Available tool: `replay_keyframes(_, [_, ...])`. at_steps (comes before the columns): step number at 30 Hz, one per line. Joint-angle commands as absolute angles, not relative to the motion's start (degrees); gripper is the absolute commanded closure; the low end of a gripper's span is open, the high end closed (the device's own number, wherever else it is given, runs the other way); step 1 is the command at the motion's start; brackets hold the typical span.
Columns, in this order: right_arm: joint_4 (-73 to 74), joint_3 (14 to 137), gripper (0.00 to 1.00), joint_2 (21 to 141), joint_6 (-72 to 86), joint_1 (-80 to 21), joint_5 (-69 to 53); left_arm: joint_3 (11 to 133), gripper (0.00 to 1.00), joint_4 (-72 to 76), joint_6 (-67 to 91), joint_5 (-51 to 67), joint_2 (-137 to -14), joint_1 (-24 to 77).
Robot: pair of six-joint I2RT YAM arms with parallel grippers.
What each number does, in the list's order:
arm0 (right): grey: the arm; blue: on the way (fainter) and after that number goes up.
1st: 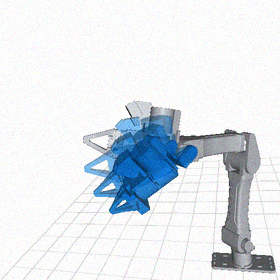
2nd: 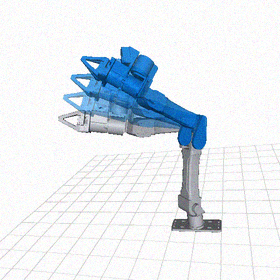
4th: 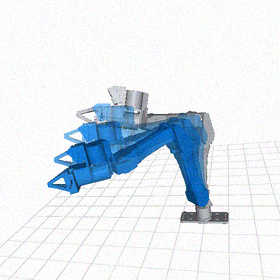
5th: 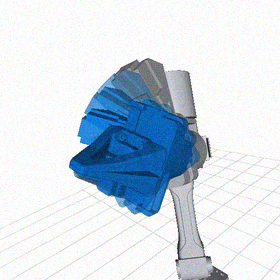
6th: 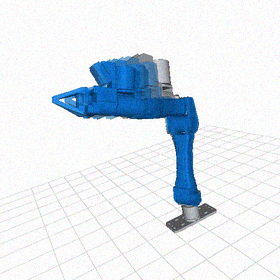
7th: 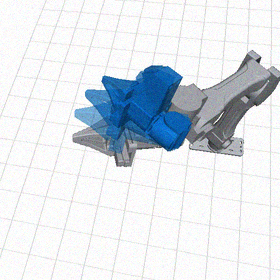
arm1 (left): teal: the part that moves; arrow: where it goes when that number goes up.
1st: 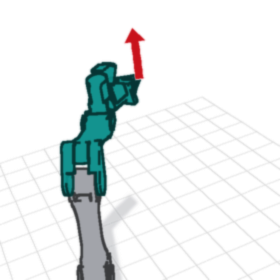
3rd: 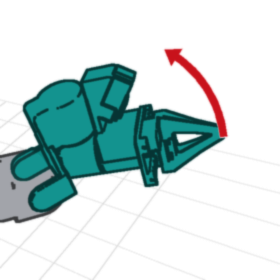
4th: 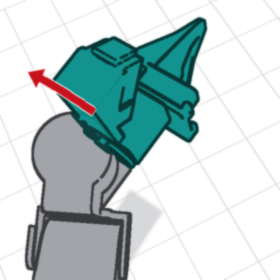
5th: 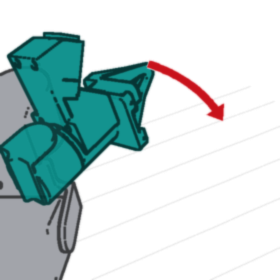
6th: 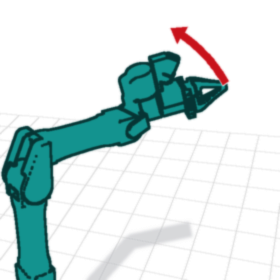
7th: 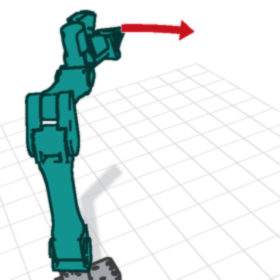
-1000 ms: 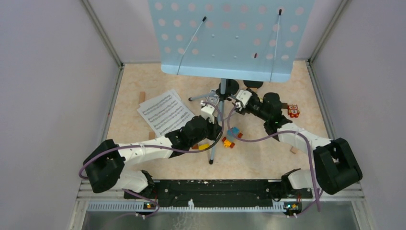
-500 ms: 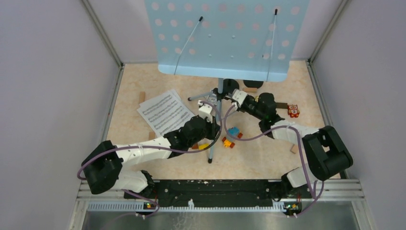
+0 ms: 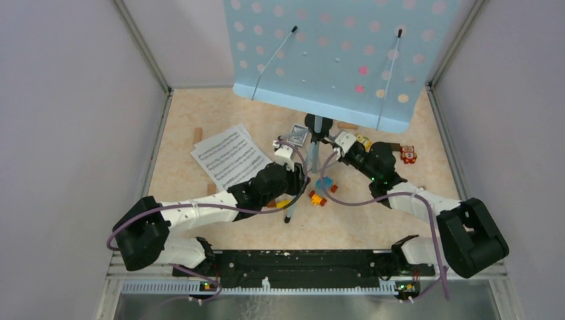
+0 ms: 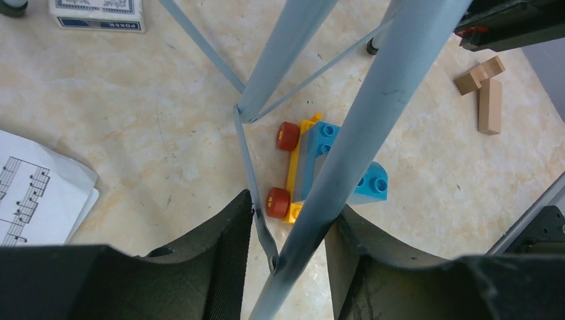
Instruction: Pack up the instrument practice props
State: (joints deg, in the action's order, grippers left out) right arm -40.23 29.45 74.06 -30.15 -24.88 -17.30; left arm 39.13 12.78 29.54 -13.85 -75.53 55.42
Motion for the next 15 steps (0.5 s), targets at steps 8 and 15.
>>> replay_keyframes(8, [-56.8, 22.1, 1.0, 63.9, -10.2, -23.6, -15.9, 37.5, 0.77, 4.0, 29.3, -19.5, -80.5, 54.0])
replay_keyframes(15, [-67.0, 21.3, 1.0, 66.0, -9.5, -23.6, -20.6, 40.7, 0.99, 5.3, 25.8, -21.3, -84.2, 53.9])
